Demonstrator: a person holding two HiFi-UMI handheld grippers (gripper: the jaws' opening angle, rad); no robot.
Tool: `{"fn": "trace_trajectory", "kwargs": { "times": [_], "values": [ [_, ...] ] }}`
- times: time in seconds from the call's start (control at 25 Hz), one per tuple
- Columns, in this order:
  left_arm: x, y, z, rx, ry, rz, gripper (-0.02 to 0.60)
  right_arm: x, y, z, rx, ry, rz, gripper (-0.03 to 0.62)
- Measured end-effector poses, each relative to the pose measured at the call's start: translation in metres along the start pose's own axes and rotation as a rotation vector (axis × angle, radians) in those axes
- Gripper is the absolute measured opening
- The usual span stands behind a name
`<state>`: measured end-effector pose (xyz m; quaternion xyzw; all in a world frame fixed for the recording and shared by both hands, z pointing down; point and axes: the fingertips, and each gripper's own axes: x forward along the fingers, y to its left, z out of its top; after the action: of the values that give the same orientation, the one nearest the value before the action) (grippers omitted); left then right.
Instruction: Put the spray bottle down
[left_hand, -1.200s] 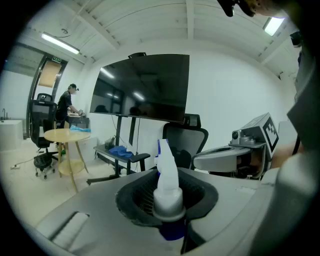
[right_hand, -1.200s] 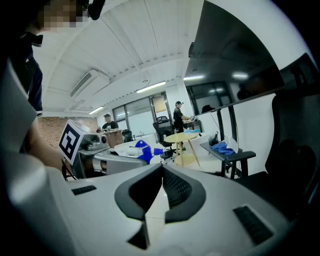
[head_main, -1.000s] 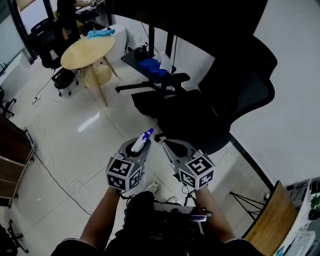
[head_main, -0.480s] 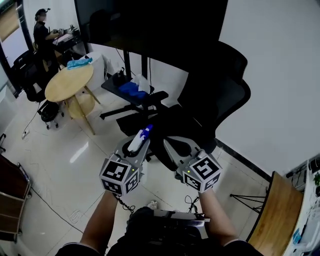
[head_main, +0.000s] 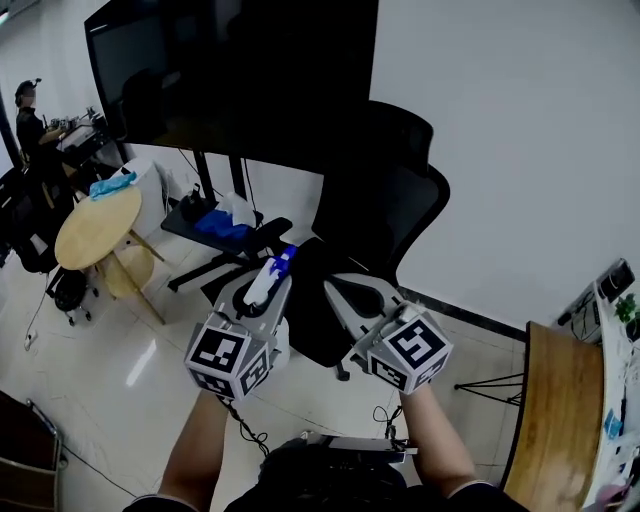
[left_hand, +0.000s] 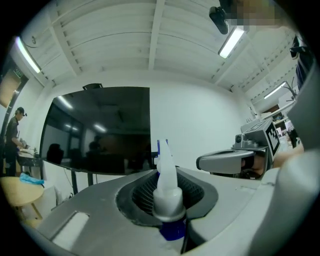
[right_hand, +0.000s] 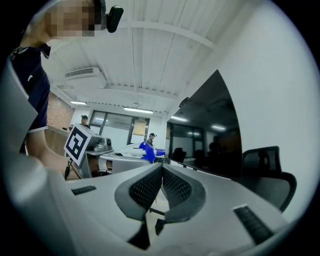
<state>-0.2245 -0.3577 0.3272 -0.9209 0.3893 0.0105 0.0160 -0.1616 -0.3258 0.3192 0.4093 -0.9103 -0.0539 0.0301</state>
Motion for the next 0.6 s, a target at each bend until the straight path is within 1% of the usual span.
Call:
{"fn": "trace_trajectory", "kwargs": {
  "times": [0.2, 0.36, 0.44, 0.6],
  "values": [
    [0.026, -0.017, 0.005, 0.008, -0.010, -0.100, 0.086, -0.019, -0.024, -0.002, 0.001, 0.012, -0.109, 0.002],
    [0.053, -0.044, 0.004, 0.008, -0.008, -0.201, 0.086, -0.049, -0.043, -0.005, 0.007, 0.024, -0.219, 0.003],
    [0.068, -0.066, 0.004, 0.001, -0.013, -0.266, 0.086, -0.071, -0.055, -0.010, 0.010, 0.037, -0.283, 0.002],
    [0.097, -0.125, 0.002, -0.012, -0.020, -0.432, 0.086, -0.127, -0.078, -0.017, 0.019, 0.062, -0.447, 0.002]
  ]
}}
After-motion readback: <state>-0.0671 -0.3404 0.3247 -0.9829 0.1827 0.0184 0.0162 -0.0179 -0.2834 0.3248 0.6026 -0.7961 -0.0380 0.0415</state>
